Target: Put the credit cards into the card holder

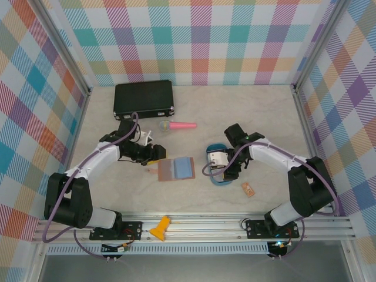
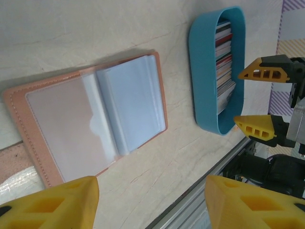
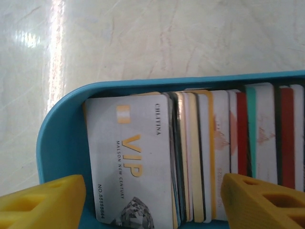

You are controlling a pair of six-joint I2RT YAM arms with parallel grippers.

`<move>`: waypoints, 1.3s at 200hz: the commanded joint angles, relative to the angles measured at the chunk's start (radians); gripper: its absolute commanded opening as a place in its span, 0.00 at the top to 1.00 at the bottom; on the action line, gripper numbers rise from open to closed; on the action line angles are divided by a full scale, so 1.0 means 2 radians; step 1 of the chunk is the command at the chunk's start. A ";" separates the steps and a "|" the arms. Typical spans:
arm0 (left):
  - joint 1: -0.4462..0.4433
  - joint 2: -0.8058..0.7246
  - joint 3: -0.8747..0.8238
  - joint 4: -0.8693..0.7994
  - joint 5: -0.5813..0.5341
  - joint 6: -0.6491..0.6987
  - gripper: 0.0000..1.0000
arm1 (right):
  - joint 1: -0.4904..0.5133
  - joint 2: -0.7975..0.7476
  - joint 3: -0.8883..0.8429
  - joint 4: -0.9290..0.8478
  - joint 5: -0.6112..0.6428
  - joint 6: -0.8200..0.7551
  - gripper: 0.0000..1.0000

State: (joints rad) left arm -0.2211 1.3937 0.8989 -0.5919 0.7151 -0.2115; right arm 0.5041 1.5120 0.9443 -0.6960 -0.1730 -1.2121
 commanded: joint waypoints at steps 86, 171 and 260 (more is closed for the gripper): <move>-0.002 -0.013 -0.008 0.017 0.011 0.010 0.40 | 0.018 0.061 0.021 0.053 0.040 -0.028 0.18; -0.002 -0.002 -0.006 0.015 0.005 0.015 0.40 | 0.023 0.059 -0.025 0.124 0.070 -0.031 0.46; -0.002 0.007 -0.004 0.013 0.001 0.017 0.41 | 0.023 0.031 -0.037 0.133 0.079 -0.028 0.72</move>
State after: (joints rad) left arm -0.2211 1.3979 0.8902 -0.5701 0.7151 -0.2001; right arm 0.5449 1.5585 0.9028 -0.4503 -0.0586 -1.2648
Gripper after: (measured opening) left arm 0.594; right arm 0.303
